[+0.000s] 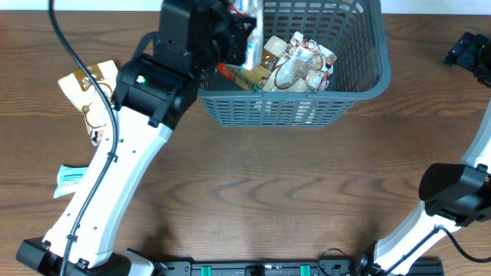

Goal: Pack container
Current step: 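Lift the tissue multipack and carry it over the basket, then lower the tissue pack into the basket and open the left gripper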

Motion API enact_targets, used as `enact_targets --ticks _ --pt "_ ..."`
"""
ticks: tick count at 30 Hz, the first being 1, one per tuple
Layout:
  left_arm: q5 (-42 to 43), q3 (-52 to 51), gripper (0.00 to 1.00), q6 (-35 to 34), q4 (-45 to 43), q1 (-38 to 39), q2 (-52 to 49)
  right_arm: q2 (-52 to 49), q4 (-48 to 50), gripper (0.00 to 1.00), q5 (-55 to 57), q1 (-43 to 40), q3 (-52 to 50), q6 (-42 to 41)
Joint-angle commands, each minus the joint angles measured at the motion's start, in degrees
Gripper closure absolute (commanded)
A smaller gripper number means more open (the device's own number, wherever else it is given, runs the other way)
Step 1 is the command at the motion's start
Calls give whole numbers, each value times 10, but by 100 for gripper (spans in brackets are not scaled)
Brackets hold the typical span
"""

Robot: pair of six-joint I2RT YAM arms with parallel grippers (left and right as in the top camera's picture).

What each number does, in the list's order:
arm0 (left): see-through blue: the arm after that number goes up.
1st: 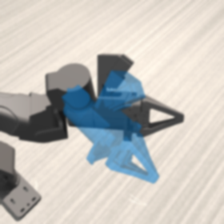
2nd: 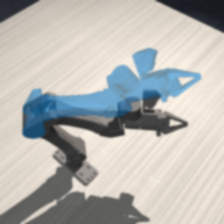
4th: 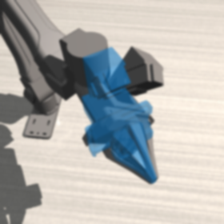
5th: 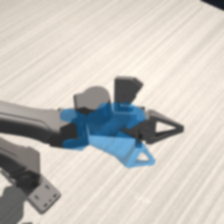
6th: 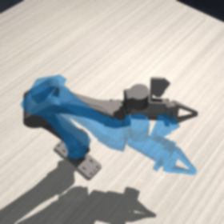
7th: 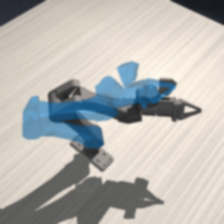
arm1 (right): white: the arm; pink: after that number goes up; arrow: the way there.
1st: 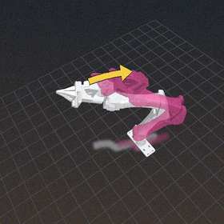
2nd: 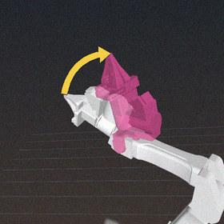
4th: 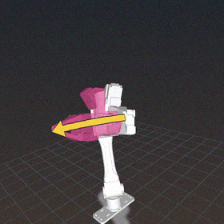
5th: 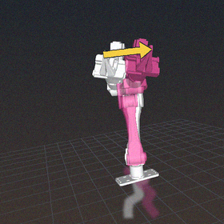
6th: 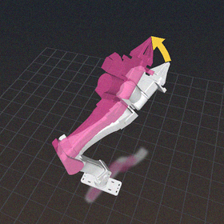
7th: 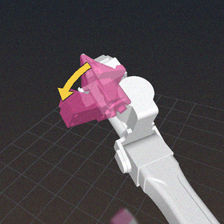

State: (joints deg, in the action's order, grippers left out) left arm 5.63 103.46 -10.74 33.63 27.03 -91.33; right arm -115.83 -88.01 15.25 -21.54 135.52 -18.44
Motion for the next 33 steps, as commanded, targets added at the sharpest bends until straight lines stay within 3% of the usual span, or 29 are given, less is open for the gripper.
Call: enact_targets --ticks 1,33 --pt "0 27 94 0 4 15 -8 3 -1 1 8 -2 -2 -6" --pt "-1 26 94 10 85 17 -174 3 -1 1 8 -2 -2 -6"
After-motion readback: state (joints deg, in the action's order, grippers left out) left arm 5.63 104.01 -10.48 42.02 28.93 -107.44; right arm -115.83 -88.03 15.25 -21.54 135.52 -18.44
